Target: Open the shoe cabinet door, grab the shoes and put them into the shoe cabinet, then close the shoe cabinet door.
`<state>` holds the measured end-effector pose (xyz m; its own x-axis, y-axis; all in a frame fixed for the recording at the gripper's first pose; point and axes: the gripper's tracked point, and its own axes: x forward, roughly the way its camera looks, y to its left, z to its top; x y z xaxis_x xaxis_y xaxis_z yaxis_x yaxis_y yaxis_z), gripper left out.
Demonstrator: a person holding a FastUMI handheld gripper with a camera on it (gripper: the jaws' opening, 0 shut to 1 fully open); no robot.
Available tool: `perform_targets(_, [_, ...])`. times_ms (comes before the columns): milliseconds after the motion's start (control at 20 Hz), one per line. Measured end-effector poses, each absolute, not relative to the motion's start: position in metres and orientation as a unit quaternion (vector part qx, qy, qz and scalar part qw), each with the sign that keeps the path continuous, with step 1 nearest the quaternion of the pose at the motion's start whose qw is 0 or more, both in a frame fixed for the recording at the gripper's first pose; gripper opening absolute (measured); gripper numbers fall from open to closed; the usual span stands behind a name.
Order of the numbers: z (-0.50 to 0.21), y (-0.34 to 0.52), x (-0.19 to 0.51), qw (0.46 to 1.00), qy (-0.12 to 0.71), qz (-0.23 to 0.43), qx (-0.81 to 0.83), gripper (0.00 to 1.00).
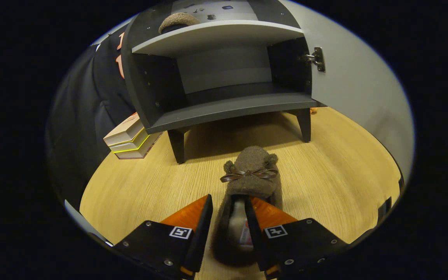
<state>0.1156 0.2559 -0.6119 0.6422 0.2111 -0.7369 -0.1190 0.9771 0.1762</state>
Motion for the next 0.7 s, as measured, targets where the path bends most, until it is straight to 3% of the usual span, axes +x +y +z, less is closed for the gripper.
perform_targets(300, [-0.641, 0.262, 0.137, 0.905, 0.416, 0.084, 0.034, 0.40])
perform_targets(600, [-0.646, 0.256, 0.144, 0.906, 0.415, 0.078, 0.015, 0.10])
perform_targets(700, [-0.643, 0.257, 0.144, 0.903, 0.422, 0.079, 0.029, 0.06])
